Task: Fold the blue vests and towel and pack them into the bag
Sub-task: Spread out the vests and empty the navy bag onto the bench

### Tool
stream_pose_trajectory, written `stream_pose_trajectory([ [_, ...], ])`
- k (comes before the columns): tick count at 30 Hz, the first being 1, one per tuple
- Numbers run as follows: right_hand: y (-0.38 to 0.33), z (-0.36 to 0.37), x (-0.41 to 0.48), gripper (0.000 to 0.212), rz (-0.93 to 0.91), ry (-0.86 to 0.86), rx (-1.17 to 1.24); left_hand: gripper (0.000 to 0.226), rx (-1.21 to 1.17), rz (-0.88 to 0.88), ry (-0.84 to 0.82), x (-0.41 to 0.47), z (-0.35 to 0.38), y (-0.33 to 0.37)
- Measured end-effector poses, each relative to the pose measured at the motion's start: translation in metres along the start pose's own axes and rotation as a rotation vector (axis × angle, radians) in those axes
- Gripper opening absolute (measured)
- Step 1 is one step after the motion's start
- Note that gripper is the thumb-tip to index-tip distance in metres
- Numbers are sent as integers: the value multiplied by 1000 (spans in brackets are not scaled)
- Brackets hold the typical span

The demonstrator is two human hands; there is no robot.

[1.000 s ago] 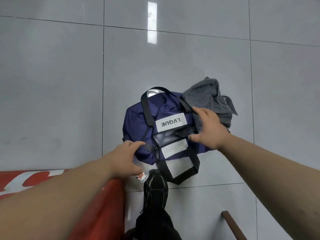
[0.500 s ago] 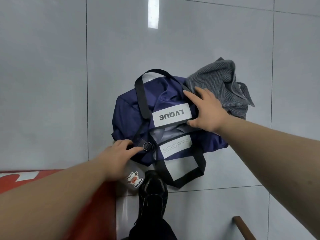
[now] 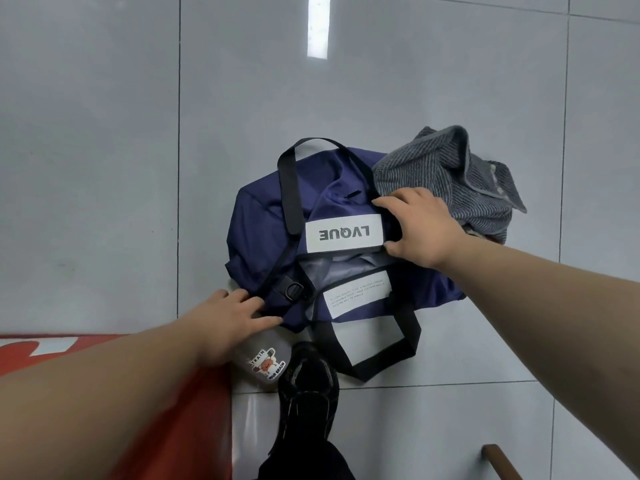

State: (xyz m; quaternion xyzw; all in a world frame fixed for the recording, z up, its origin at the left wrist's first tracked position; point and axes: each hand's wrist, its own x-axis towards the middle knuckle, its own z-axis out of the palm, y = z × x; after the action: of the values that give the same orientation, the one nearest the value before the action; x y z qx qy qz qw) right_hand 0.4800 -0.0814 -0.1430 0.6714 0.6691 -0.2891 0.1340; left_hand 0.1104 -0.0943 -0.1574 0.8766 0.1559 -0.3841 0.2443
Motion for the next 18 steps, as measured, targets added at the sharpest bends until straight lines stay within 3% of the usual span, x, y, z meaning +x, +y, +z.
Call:
stream_pose_trajectory([
  [7, 0, 17, -6, 108, -35, -16, -110, 87, 64, 33, -22, 1, 11, -5],
  [12, -10, 26, 3, 76, 49, 139, -23, 92, 25, 12, -7, -8, 2, -21],
  [18, -21, 2, 5, 34, 118, 196, 425, 85, -285, -45, 164, -36, -17, -35],
])
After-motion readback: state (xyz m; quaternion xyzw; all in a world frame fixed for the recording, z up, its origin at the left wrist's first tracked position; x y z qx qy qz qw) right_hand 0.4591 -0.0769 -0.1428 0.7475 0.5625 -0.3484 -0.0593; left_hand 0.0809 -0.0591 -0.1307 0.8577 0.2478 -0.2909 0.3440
